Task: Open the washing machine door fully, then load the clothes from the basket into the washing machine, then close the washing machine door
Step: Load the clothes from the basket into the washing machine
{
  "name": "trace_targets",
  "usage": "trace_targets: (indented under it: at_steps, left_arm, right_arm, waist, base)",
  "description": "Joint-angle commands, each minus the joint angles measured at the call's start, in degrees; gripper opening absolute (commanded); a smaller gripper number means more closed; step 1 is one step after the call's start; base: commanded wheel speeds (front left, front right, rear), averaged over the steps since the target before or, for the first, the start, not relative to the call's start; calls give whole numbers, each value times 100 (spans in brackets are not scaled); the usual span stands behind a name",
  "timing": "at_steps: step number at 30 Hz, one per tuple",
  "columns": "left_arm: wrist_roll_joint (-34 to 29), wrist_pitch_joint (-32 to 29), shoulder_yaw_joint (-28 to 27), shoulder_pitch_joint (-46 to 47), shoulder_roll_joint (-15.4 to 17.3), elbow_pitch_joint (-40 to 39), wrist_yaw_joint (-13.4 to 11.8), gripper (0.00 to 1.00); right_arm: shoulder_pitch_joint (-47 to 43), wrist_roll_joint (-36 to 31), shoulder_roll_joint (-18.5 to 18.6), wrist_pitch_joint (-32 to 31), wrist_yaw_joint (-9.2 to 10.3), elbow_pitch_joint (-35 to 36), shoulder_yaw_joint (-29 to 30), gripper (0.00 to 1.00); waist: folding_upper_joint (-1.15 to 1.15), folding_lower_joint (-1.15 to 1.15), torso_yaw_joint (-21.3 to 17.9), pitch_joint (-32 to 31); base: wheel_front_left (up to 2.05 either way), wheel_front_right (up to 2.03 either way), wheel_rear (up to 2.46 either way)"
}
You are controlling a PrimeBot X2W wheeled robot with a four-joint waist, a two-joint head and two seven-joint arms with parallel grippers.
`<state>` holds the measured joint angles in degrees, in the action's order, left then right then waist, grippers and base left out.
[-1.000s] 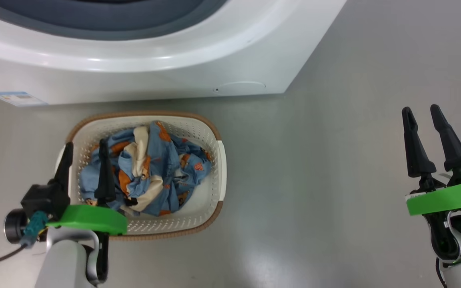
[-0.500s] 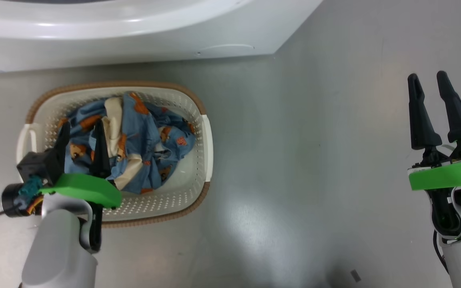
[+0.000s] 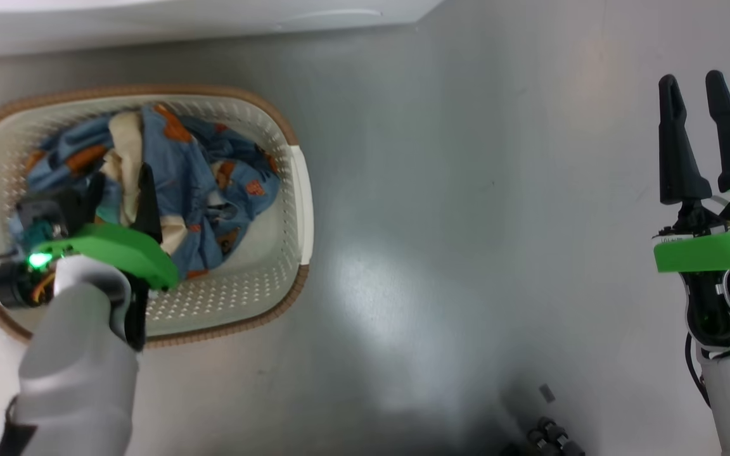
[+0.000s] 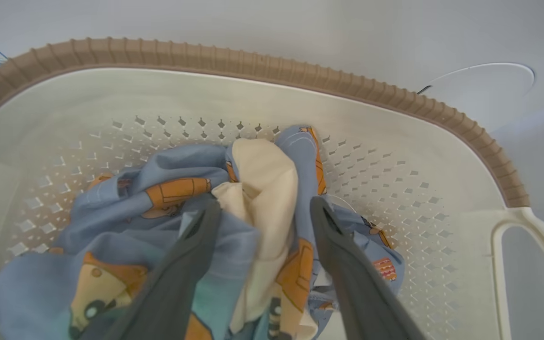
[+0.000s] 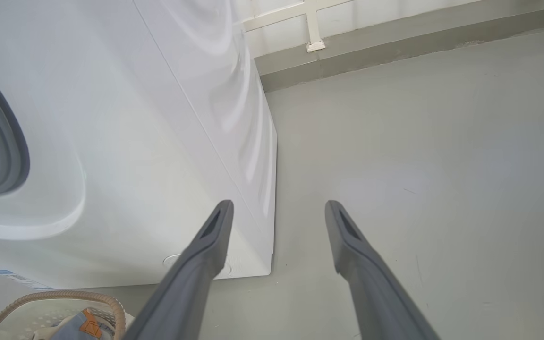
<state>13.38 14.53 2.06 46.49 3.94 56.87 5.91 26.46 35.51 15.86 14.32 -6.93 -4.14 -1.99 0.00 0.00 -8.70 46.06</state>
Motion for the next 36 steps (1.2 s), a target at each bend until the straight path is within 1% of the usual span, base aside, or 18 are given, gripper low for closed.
trace_targets:
  at_steps: [1, 6, 9, 12, 16, 20, 24, 30, 31, 32, 33, 36]
  left_arm:
    - [60, 47, -102, 53, 246, 156, 43, 100]
    - [71, 27, -99, 469, 392, 780, -14, 100]
    - [106, -50, -85, 698, 443, 1079, 8, 100]
    - [129, -111, -35, 864, 425, 1280, 43, 100]
    - [105, -234, 95, 1017, 385, 1446, 82, 100]
    - [100, -603, 183, 1086, 417, 1580, 96, 100]
    - [68, -873, 251, 1088, 435, 1635, 21, 100]
    - [204, -802, 197, 1139, 469, 1664, 33, 100]
    - [231, -784, 184, 1143, 469, 1667, 37, 76]
    - [263, -774, 170, 1144, 465, 1671, 44, 46]
    - [285, -768, 167, 1141, 462, 1674, 52, 0]
    - [330, -755, 177, 1110, 429, 1683, 66, 0]
  right_arm:
    - [-84, 27, 13, 68, -56, 145, -94, 100]
    - [24, 59, -34, 68, -56, 176, -129, 100]
    - [84, 69, -53, 68, -56, 198, -135, 100]
    - [112, 72, -73, 68, -56, 214, -137, 100]
    - [142, 83, -93, 68, -56, 212, -130, 100]
    - [174, 82, -125, 68, -56, 233, -159, 100]
    - [201, 65, -135, 68, -56, 236, -185, 100]
    - [234, -138, -165, 68, -56, 259, -196, 100]
    - [237, -173, -169, 68, -56, 256, -202, 100]
    - [242, -207, -172, 68, -56, 252, -209, 100]
    - [248, -239, -170, 68, -56, 250, -216, 100]
    - [246, -301, -162, 68, -56, 247, -213, 100]
  waist:
    - [0, 0, -102, 209]
    - [0, 0, -227, 433]
    - [0, 0, -300, 569]
    - [0, 0, -355, 680]
    - [0, 0, -404, 802]
    - [0, 0, -454, 898]
    - [0, 0, -458, 931]
    - [0, 0, -298, 962]
    - [0, 0, -273, 960]
    - [0, 0, -249, 955]
    - [0, 0, -225, 949]
    - [0, 0, -180, 914]
  base:
    - [0, 0, 0]
    - [0, 0, 0]
    - [0, 0, 0]
    - [0, 0, 0]
    - [0, 0, 0]
    - [0, 0, 0]
    - [11, 11, 11]
    - [14, 14, 14]
    - [12, 12, 12]
    - [11, 11, 11]
    - [8, 8, 8]
    - [1, 1, 1]
